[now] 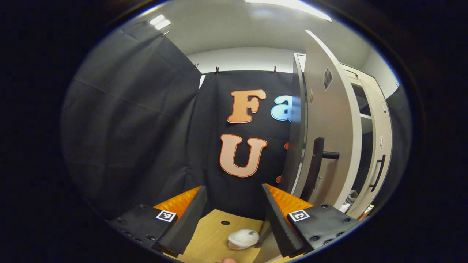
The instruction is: Grab one shoe with the right hand and put it into the shoe cabinet, grab the other shoe with the left hand and put it into the shoe cabinet; then close the right door with the right hand and the left door with the left hand.
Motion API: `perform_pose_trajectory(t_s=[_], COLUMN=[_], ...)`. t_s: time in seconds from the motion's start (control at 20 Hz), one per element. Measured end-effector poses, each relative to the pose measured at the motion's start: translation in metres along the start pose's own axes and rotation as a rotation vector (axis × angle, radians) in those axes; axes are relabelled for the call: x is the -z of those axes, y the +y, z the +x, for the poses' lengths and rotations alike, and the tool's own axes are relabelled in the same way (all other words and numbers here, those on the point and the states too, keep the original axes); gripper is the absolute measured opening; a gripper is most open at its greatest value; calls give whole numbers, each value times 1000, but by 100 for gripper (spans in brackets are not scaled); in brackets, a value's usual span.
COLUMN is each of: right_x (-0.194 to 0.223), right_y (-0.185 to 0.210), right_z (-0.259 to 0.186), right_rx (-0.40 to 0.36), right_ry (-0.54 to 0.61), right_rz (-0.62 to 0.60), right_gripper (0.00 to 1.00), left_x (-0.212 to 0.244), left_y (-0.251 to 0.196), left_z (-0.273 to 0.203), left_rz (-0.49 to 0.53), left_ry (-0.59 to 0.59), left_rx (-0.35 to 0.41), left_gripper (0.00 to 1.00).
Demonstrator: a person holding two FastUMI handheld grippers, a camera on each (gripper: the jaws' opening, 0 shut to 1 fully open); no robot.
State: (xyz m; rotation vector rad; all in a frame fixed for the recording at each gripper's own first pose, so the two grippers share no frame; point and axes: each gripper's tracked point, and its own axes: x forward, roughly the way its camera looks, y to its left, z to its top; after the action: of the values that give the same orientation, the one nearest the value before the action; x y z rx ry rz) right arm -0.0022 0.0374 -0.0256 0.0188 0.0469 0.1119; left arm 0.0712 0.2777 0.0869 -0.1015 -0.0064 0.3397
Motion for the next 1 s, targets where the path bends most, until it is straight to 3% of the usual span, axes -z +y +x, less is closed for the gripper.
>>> perform_pose_trajectory(t_s=[0.15,0.25,0.3,0.35,0.4,0.75,1.0], right_x=[0,0,1,0,-1,-10,-12], right_y=[-6,-8,-9,-10,-10,-23,-41], right_z=[0,0,0,-1,0,-7,-14], right_rx=[15,21,22,22,19,32,79], right_ry=[4,8,11,13,12,6,5], right_rz=[-6,0,2,2,1,-12,-21], right_gripper=[92,92,92,92,92,92,92], left_x=[1,0,0,-1,1,10,15], left_y=[-14,-16,-19,-23,-31,-104,-148], left_z=[9,9,8,6,3,-16,-16], left_rz=[4,18,21,16,10,-8,23], left_ry=[11,7,15,19,26,35,15], left_rx=[32,26,32,41,55,173,198], left_gripper=[96,89,99,99,89,90,89])
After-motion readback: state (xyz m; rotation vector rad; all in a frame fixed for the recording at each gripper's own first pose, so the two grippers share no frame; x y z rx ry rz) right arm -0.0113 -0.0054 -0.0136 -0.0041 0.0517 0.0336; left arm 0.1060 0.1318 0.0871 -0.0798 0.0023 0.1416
